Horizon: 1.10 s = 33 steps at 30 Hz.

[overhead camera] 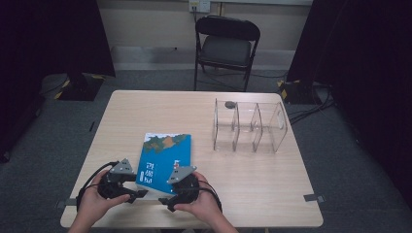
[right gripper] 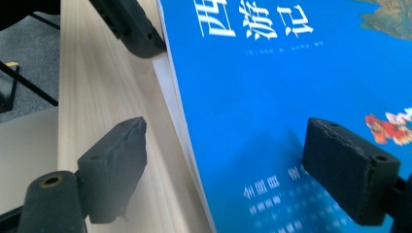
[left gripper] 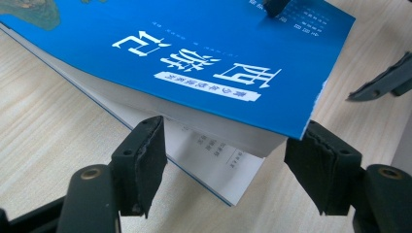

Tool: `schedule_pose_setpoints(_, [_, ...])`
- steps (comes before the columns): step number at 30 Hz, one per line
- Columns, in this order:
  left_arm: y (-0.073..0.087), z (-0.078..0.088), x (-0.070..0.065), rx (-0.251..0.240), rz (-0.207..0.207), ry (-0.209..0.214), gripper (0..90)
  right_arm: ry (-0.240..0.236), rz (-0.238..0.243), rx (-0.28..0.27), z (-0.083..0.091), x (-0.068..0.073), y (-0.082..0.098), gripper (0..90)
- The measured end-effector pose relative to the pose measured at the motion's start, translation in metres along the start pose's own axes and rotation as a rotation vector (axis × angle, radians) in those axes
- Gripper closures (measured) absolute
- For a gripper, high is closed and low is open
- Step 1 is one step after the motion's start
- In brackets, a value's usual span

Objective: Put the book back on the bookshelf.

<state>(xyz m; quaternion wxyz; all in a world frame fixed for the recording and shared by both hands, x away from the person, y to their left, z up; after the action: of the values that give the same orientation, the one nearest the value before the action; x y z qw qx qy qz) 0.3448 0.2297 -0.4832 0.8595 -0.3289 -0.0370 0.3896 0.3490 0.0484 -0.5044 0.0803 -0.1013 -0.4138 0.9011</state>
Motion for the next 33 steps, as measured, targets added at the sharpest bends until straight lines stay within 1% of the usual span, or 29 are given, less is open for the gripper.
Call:
schedule_pose_setpoints(2, [0.0,0.0,0.0,0.0,-0.001,0.0,31.5,-0.002,0.002,-0.001,-0.002,0.0,-0.001,15.7])
schedule_pose_setpoints(3, [0.0,0.0,0.0,0.0,0.0,-0.001,31.5,0.005,0.016,0.015,-0.005,0.001,-0.003,15.4])
schedule_pose_setpoints(4, [0.0,0.0,0.0,0.0,-0.001,-0.001,31.5,0.005,0.016,0.015,-0.005,0.001,-0.003,15.4])
schedule_pose_setpoints(5, [0.0,0.0,0.0,-0.005,-0.002,-0.003,31.5,0.008,0.026,0.018,-0.006,0.001,-0.003,15.0])
schedule_pose_setpoints(6, [0.0,0.0,0.0,-0.005,-0.002,-0.005,31.5,0.015,0.025,0.027,-0.007,0.002,-0.004,14.4])
schedule_pose_setpoints(7, [0.0,0.0,-0.001,-0.006,0.001,-0.004,31.5,0.028,0.033,0.022,-0.01,0.002,-0.006,14.4])
schedule_pose_setpoints(13, [-0.001,0.0,-0.001,-0.007,0.001,-0.004,31.6,0.051,0.021,0.021,-0.014,0.001,-0.007,14.9])
schedule_pose_setpoints(14, [-0.001,0.0,-0.001,-0.007,0.003,-0.003,31.5,0.063,0.031,0.033,-0.016,0.001,-0.009,14.9])
schedule_pose_setpoints(16, [-0.002,0.0,-0.001,-0.013,0.004,-0.004,31.5,0.07,0.034,0.035,-0.017,0.001,-0.009,14.9])
schedule_pose_setpoints(18, [-0.002,0.0,-0.001,-0.014,0.006,-0.005,31.5,0.092,0.046,0.048,-0.019,0.002,-0.01,14.9])
schedule_pose_setpoints(19, [-0.002,0.0,-0.001,-0.016,0.008,-0.005,31.5,0.116,0.071,0.057,-0.022,0.003,-0.011,14.8])
schedule_pose_setpoints(22, [-0.002,0.001,-0.001,-0.016,0.011,-0.007,31.5,0.134,0.073,0.048,-0.025,0.003,-0.012,14.7])
schedule_pose_setpoints(23, [-0.002,0.001,-0.001,-0.015,0.005,-0.01,31.6,0.145,0.07,0.035,-0.028,0.003,-0.013,15.3])
schedule_pose_setpoints(25, [-0.002,0.001,-0.002,-0.017,0.009,-0.008,31.6,0.149,0.064,0.033,-0.028,0.003,-0.014,16.4])
schedule_pose_setpoints(27, [-0.002,0.001,-0.001,-0.018,0.005,-0.01,31.5,0.174,0.076,0.038,-0.028,0.001,-0.014,22.1])
schedule_pose_setpoints(28, [-0.002,0.001,-0.001,-0.023,0.008,-0.007,31.6,0.177,0.076,0.034,-0.027,0.0,-0.014,25.3])
schedule_pose_setpoints(29, [-0.002,0.001,-0.001,-0.023,0.008,-0.007,31.6,0.177,0.076,0.034,-0.027,0.0,-0.014,25.3])
schedule_pose_setpoints(31, [-0.002,0.001,-0.001,-0.036,0.02,0.001,31.6,0.163,0.059,0.022,-0.025,-0.002,-0.013,27.0])
schedule_pose_setpoints(32, [-0.002,0.001,-0.001,-0.038,0.021,0.002,31.6,0.156,0.066,0.017,-0.024,-0.002,-0.013,30.5])
schedule_pose_setpoints(33, [-0.002,0.001,-0.001,-0.035,0.018,0.001,31.6,0.156,0.066,0.017,-0.024,-0.002,-0.013,30.5])
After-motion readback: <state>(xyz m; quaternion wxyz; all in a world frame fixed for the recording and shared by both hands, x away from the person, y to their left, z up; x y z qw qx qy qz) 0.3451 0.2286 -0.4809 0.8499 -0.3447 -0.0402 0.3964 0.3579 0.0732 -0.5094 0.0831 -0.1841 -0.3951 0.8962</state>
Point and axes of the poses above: each handheld gripper's, and its own axes: z roughly backward along the jaws, y roughly out of its underside, x roughly to its left, the point moved 5 cm from there along -z, roughly forward along the jaws, and after that the axes turned 10 degrees about z, right-handed, at the moved point
